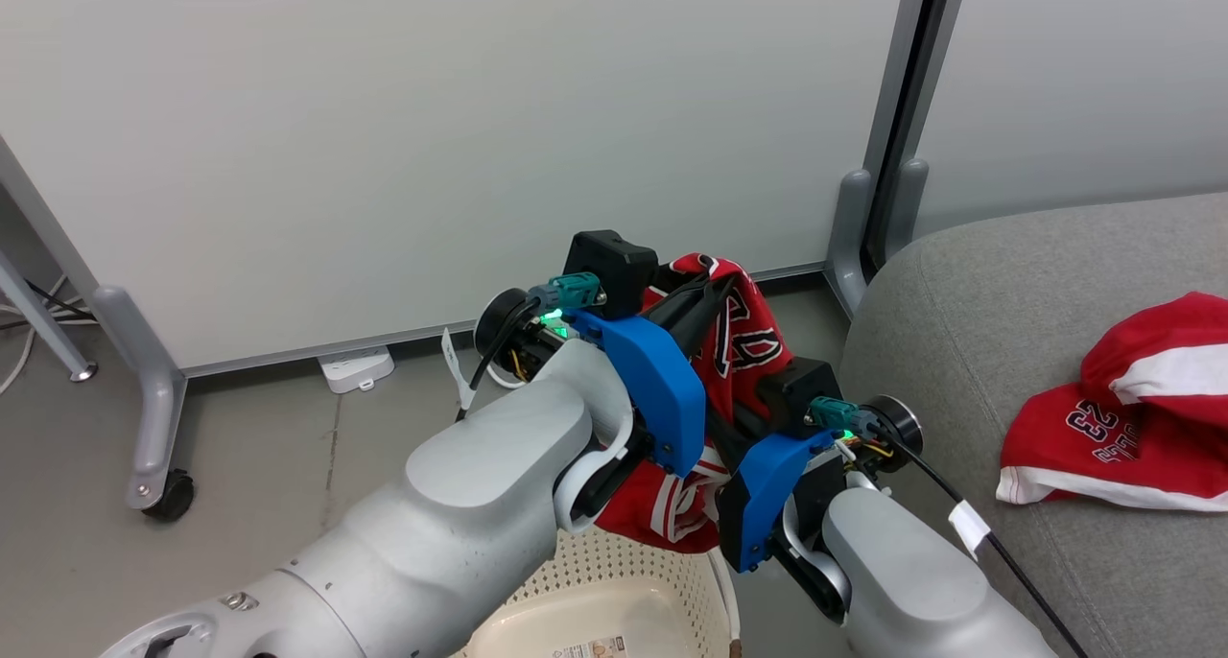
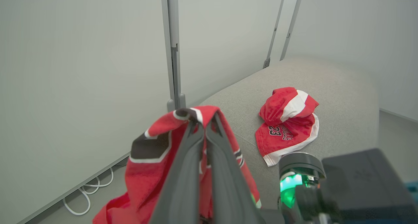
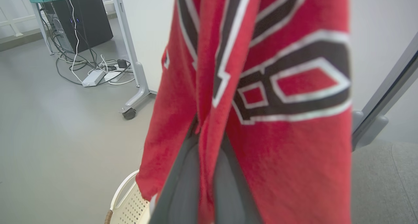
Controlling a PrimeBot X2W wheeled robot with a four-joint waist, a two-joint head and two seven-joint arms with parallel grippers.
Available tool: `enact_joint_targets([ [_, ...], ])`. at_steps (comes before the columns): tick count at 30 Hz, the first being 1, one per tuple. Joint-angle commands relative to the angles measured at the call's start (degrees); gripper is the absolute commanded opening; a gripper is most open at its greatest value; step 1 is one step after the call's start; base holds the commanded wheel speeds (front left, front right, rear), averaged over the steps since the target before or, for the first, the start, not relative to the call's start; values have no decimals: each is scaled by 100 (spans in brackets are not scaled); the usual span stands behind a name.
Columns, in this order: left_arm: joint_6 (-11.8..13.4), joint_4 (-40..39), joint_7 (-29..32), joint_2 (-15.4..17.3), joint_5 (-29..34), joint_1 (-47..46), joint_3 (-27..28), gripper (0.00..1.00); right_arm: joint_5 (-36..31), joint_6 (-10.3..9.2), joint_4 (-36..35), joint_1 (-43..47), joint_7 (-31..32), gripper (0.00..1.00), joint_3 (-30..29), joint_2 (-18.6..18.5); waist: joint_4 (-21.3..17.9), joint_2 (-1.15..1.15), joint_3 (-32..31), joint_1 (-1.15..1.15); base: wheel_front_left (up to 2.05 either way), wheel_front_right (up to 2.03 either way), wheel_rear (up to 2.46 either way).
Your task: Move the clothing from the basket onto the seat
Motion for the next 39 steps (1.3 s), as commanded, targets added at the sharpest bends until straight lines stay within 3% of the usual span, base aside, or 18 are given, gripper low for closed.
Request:
enact_joint_targets([
  [1,-8,-1,-54,10,-19,-84,-9,0,31,-2,32,-91,-28,0,35,-8,-3,0,-1,0,0,0,0],
  [9,-1,19,-72,10,-14,-94,-18,0,60,-2,165,-158,-93,0,112,-8,0,0,-4,0,0,0,0],
  [10,6,21,-94,9,-20,-94,-19,27,62,-2,175,-165,-112,0,117,-8,1,0,-2,0,0,0,0],
  [11,8,22,-129,10,-4,-91,-20,73,63,-2,180,-174,-124,0,123,-8,1,0,1,0,0,0,0],
  [12,-7,19,-178,9,7,-67,-20,100,61,-2,182,-185,-140,0,127,-8,3,0,6,0,0,0,0],
  [17,-112,147,-463,11,120,214,36,100,-7,-2,198,-216,-239,0,84,-8,27,0,31,0,0,0,0],
  [20,-317,162,-545,75,305,422,271,100,-79,-2,235,-232,-305,0,-37,-5,64,0,55,0,0,0,0],
  [27,-431,-925,-543,597,1651,1697,1842,100,-262,-2,324,-169,-431,0,-462,-6,213,0,109,0,0,0,0],
  [39,-555,-1970,-544,970,3317,3861,3401,100,-562,-2,164,16,-472,0,-947,-6,390,0,107,0,0,0,0],
])
